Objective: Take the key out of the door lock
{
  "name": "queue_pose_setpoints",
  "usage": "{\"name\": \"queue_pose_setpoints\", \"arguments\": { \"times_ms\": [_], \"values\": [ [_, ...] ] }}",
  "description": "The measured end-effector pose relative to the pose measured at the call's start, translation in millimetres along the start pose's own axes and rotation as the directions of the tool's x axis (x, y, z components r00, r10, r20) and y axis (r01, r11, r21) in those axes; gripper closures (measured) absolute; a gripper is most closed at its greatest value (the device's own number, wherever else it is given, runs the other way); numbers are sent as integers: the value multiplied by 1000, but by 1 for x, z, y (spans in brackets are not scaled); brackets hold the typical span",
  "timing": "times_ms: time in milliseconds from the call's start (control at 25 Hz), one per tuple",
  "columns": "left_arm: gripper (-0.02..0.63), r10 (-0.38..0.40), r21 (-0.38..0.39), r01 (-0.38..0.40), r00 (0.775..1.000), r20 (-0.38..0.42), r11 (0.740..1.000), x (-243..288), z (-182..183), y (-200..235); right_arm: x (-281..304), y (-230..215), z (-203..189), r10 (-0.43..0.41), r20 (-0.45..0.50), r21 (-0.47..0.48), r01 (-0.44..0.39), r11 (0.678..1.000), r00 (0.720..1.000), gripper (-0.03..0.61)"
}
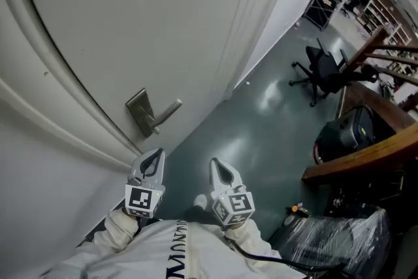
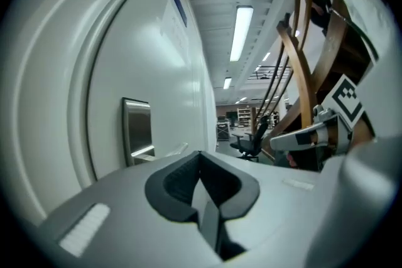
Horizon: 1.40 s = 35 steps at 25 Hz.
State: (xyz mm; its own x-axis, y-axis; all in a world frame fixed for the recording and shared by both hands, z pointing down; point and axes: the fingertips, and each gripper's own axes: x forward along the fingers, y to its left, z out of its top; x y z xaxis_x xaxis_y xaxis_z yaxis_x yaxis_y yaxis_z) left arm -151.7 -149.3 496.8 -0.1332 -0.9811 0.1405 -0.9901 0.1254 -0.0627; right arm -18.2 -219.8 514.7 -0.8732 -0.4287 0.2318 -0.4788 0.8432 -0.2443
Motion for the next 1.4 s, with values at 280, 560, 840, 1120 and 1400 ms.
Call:
{"name": "queue_pose_setpoints", "arguments": {
  "times_ms": [280, 560, 840, 1120, 1400],
  "values": [
    [615, 378, -53, -380, 925, -47, 923, -30, -4, 43, 86, 47, 15, 400, -109, -64, -408, 911, 910, 577],
    [615, 608, -100, -614, 789, -92, 783, -84, -22, 65, 113, 105, 4, 602, -195, -73, -624, 778, 774, 577],
    [615, 688, -124, -700, 714, -130, 703, -101, -37, 49, 107, 107, -15, 663, -251, -53, -694, 718, 705, 577],
    [614, 671, -124, -684, 730, -131, 719, -100, -28, 33, 100, 93, -20, 653, -237, 27, -667, 745, 719, 577],
    [614, 652, -119, -662, 749, -115, 740, -112, -30, 28, 97, 90, -32, 624, -226, 155, -605, 781, 748, 577]
  ]
}}
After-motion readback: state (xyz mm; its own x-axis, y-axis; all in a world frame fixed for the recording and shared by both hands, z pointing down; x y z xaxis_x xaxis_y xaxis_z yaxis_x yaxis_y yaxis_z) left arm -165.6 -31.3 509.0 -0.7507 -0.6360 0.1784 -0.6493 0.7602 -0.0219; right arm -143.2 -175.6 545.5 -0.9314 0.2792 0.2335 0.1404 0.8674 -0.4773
